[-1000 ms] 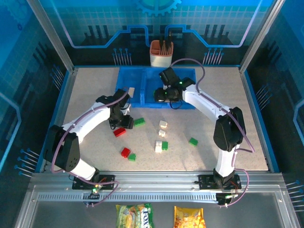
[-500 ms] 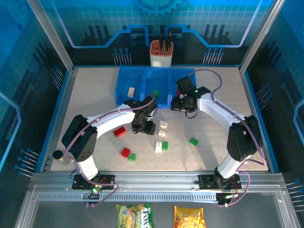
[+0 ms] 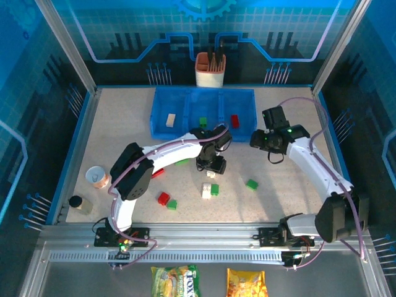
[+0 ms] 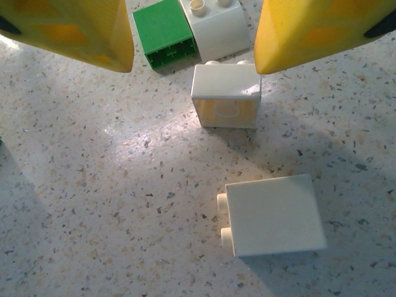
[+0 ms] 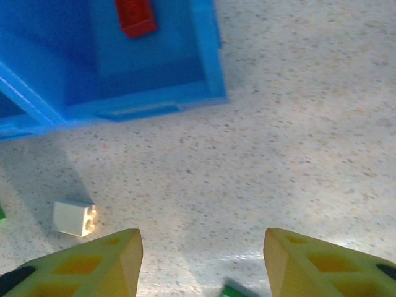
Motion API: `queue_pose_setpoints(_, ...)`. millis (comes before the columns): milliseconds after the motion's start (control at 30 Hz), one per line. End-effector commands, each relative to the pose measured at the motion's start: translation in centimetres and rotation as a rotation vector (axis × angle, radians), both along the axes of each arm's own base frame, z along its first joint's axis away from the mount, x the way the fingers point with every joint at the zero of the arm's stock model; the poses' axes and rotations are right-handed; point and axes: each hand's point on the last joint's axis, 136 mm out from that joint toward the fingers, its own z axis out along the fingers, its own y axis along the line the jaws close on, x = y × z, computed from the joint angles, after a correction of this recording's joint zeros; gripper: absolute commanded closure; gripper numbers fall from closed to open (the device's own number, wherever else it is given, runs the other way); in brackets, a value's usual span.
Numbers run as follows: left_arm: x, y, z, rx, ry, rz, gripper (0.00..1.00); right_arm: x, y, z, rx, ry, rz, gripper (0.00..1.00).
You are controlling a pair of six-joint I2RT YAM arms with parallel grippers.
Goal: Sort the legos into containers by color
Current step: Pick up the lego from the center of the table.
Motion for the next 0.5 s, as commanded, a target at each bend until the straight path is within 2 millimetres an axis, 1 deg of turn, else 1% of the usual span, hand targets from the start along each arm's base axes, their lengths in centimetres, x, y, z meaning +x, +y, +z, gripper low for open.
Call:
queue_pose_setpoints(0,-0.4,0.5,-0.6,0.071,0.019,-0.016,0.45,-1.6,-1.8,0.1,-0.026,0.006,-0.026,0.44)
queue_pose_setpoints(167,-0.3,0.7,-1.4,0.119,0.019,-0.022,0.45,-2.3,-2.7,-0.1,-0.02,0.013,-0.048,0.44)
queue_pose_setpoints(333,-0.4,1.3,-2.2,0.168,0.015,-0.032,0.45,-2.5,-2.6,-0.7,-0.014,0.029,-0.045,0.44)
queue_pose_setpoints(467,-0.5,1.0,-2.6,0.161,0.026,-0.038,0.45,-2.4,-2.4,-1.1,-0.009,0.042,-0.041,0.45)
